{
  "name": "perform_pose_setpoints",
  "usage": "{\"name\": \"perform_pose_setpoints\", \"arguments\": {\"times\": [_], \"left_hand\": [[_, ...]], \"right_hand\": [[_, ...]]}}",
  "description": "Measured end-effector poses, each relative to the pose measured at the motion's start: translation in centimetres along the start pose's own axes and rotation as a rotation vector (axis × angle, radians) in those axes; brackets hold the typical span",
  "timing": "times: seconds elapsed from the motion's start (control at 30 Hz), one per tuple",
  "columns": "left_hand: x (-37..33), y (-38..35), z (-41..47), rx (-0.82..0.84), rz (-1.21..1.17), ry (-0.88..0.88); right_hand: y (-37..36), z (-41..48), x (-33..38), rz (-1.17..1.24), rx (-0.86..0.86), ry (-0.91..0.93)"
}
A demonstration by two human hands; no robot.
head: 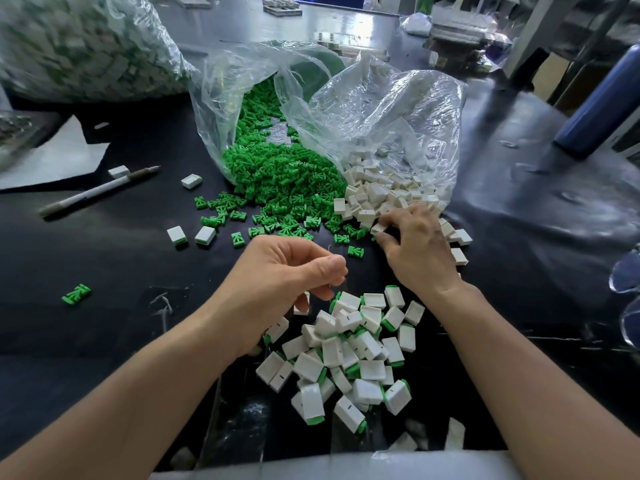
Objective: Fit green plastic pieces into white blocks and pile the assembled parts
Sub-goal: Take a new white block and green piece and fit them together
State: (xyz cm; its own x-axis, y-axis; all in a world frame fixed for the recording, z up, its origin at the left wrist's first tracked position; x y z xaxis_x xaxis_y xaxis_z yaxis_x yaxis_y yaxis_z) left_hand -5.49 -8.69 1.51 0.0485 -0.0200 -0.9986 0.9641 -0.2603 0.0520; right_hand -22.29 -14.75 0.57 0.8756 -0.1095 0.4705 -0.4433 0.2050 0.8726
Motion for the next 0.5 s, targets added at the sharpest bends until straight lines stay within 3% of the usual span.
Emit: {"name": "perform_pose_setpoints", "arguments": {"times": [0.37,0.5], "left_hand": [[0.29,0.21,0.07,-0.011,-0.002,0.002],[0.48,0.75,0.18,-0.067,-0.004,-0.002]], "right_hand": [[0.37,0.01,0.08,0.116,-0.033,0.046],[0.85,-0.30,-0.29,0.397,0.055,-0.050]]}}
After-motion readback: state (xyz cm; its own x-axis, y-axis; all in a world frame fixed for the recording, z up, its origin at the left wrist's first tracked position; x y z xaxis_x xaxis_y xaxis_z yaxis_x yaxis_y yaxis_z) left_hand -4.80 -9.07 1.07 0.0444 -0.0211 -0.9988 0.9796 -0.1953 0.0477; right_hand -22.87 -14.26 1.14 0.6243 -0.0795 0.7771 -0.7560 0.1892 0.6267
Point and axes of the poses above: each hand's wrist, its own z-axis towards the middle knuckle, its own y-axis out of the back of the hand, x = y × z, the point moved 9 cm from there along z, towards the middle knuckle, and after that the axes turned 8 degrees about -y, right-handed, at the moved point
